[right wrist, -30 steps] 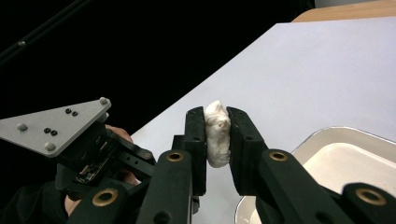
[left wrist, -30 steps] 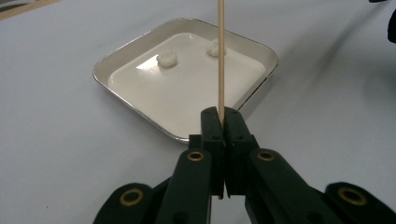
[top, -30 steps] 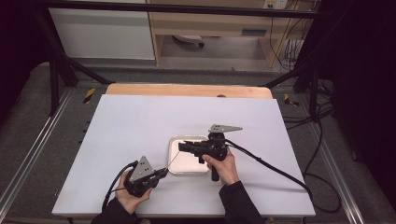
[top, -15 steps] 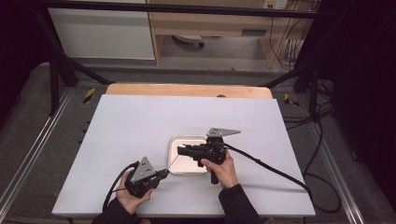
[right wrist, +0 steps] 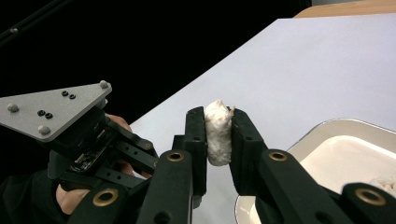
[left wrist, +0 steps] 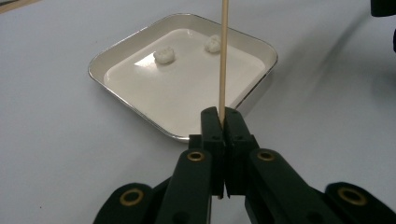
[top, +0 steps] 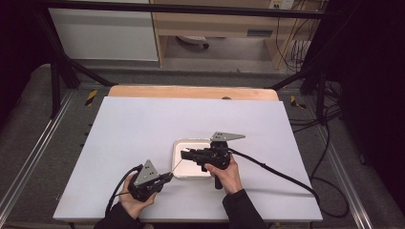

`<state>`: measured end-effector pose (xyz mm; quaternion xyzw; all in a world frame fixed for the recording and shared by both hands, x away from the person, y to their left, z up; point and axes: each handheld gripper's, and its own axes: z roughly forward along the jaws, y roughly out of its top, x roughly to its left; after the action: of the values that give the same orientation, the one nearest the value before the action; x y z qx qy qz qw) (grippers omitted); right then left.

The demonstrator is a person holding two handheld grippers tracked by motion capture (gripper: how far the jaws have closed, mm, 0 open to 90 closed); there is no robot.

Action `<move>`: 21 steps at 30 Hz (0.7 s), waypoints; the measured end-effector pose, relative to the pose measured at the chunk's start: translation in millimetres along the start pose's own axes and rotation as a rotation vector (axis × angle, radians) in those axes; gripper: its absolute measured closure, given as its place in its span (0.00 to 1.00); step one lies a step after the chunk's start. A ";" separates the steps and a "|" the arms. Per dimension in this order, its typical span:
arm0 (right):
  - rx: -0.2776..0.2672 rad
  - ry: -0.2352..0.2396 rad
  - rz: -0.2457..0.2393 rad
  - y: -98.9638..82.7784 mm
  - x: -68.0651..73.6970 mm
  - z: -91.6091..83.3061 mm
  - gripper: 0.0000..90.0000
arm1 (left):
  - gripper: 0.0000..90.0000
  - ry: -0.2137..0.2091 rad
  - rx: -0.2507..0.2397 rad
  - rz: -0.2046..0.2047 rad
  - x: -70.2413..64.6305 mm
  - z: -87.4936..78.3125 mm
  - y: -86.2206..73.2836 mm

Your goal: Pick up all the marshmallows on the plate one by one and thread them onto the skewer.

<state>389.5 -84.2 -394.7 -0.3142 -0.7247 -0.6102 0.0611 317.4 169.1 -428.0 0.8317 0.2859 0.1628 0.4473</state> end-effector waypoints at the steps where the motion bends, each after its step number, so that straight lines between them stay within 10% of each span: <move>1: -0.001 -0.003 -0.001 -0.8 0.3 0.3 0.89 | 0.99 0.000 0.003 0.000 0.2 0.4 -0.2; 21: 0.096 0.022 0.027 -25.8 0.5 19.3 0.87 | 0.98 0.011 -0.036 -0.030 -7.4 11.9 10.1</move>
<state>381.1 -67.7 -421.0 -0.3139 -0.7481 -0.5774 0.0920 321.2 152.3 -426.2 0.8181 0.2978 0.1657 0.4632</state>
